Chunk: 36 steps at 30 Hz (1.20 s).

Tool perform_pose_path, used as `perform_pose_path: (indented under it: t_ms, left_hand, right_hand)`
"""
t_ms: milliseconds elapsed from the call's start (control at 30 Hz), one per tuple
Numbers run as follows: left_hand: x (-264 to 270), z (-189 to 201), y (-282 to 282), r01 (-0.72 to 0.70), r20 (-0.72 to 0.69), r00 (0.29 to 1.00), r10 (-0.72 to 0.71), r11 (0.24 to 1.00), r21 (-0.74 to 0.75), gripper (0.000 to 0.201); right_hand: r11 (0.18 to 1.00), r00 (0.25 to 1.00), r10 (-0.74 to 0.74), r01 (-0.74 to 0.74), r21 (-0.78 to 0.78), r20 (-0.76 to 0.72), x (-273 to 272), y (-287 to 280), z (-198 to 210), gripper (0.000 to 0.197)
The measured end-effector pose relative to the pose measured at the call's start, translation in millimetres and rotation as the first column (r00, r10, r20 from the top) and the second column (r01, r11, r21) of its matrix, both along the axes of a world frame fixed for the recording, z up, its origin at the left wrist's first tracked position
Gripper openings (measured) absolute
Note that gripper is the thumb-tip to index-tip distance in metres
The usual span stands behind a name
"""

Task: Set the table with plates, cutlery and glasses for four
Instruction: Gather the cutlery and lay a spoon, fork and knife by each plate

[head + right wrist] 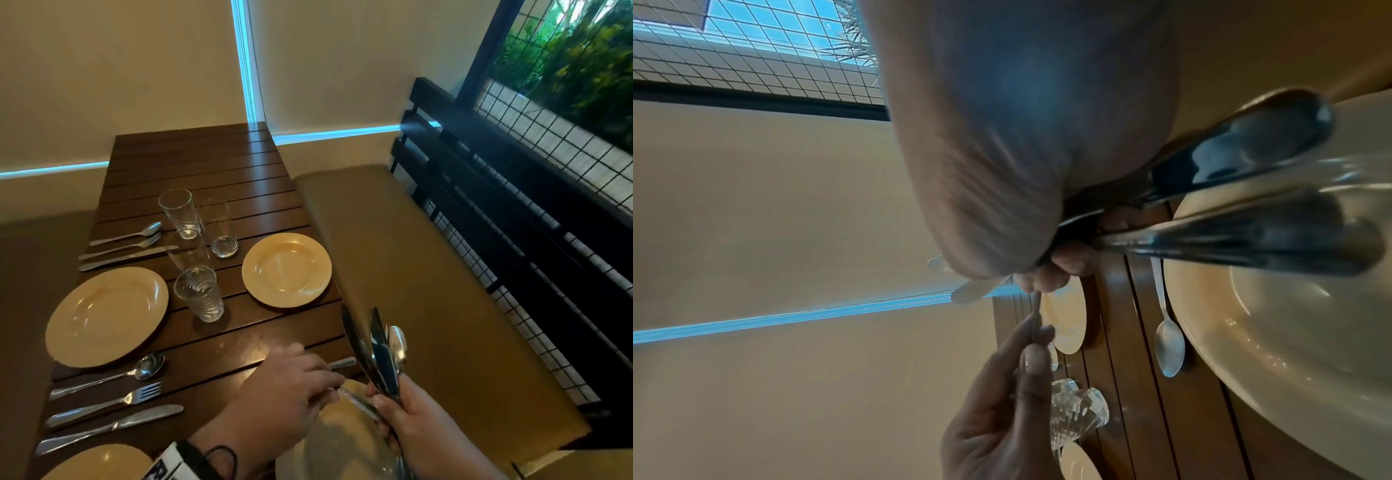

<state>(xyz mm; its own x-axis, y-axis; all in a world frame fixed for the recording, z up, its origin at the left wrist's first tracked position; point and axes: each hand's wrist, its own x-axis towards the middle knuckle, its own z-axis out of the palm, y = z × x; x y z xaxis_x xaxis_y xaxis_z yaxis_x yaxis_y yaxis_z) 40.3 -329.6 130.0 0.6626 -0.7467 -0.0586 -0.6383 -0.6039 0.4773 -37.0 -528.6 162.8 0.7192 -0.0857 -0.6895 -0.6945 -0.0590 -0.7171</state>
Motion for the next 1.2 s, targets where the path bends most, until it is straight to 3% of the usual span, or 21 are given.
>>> perform_pose_path:
  t_ms: [100,167,333,467,567,833,1033,1200]
  left_hand:
    - [12,-2,-8,0.144,-0.098,0.986,-0.135,0.985,0.095,0.038]
    - [21,-6,-10,0.122,-0.179,0.978,-0.111,0.991,0.051,0.030]
    - [53,-33,-10,-0.168,-0.265,0.951,0.161,0.986,-0.004,0.020]
    - [84,-63,-19,-0.337,-0.228,0.904,0.360,0.932,0.136,0.022]
    - [104,-90,-26,-0.410,-0.288,0.837,0.465,0.882,0.231,0.015]
    - [131,-125,-47,-0.307,-0.306,0.852,0.424,0.879,0.364,0.012]
    - [133,-130,-56,-0.332,-0.285,0.852,0.439,0.874,0.356,0.003]
    - [133,-135,-55,-0.333,-0.339,0.828,0.448,0.877,0.347,0.009]
  right_hand:
    - [1.000,0.999,0.025,-0.026,-0.013,-0.019,0,-6,-5,0.013]
    - [0.999,0.999,-0.040,0.041,0.002,-0.021,0,-12,-10,0.015]
    - [0.971,0.976,-0.218,0.220,-0.095,0.023,-2,-39,-20,0.016]
    - [0.960,0.970,-0.242,0.237,-0.150,-0.018,-16,-61,-23,0.017]
    - [0.958,0.966,-0.254,0.243,-0.154,-0.055,-28,-73,-26,0.017]
    - [0.963,0.966,-0.223,0.197,-0.187,-0.130,-43,-88,-34,0.017]
    - [0.964,0.958,-0.239,0.214,-0.159,-0.157,-42,-94,-39,0.019]
    - [0.967,0.959,-0.245,0.231,-0.111,-0.144,-36,-94,-40,0.018]
